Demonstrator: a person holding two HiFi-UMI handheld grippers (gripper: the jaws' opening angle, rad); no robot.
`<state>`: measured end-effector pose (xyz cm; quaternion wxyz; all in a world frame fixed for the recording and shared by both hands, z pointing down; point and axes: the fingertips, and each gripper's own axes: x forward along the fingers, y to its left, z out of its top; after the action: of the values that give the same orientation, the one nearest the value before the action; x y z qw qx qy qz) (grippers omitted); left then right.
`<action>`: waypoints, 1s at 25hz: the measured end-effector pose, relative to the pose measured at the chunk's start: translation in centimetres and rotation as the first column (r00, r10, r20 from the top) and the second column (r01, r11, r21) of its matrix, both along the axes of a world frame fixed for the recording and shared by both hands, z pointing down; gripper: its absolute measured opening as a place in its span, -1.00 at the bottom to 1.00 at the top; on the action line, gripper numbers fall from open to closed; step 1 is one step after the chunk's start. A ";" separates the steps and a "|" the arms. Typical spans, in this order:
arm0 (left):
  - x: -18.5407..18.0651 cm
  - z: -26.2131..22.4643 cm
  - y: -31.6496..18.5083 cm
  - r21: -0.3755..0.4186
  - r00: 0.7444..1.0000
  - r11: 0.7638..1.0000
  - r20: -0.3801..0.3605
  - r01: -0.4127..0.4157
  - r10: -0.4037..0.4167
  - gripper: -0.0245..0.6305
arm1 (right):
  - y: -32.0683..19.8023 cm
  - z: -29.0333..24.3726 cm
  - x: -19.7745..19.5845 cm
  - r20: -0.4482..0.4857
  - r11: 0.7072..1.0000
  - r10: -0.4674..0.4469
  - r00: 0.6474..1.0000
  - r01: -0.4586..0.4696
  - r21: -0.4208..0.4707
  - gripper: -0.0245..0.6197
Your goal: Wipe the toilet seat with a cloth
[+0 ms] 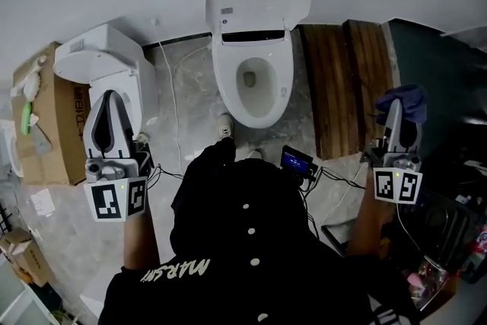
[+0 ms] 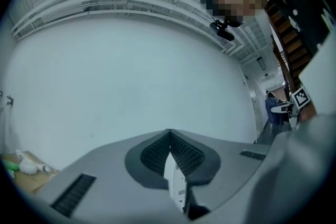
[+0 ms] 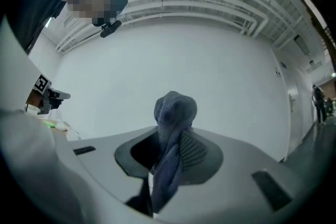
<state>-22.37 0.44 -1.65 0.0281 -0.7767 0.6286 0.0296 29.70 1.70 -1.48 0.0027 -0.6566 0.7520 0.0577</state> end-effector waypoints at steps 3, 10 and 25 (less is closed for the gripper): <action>-0.7 -0.7 1.4 0.018 1.000 1.000 -0.004 0.021 -0.021 -0.90 | 1.6 0.0 0.4 0.030 1.000 0.019 0.999 -0.020 0.009 -0.66; -1.2 -1.1 3.6 0.039 0.999 0.998 -0.008 0.046 -0.046 -0.90 | 4.0 -0.4 1.7 0.032 0.998 0.057 0.998 -0.058 0.029 -0.66; 0.4 -0.8 3.6 0.042 0.999 0.998 -0.029 0.048 -0.046 -0.90 | 4.8 1.0 1.8 0.055 0.997 0.079 0.995 -0.080 0.005 -0.66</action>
<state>-21.96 4.00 -2.40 0.0367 -0.7604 0.6462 0.0532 31.48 6.47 -0.49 0.0234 -0.6873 0.7247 0.0424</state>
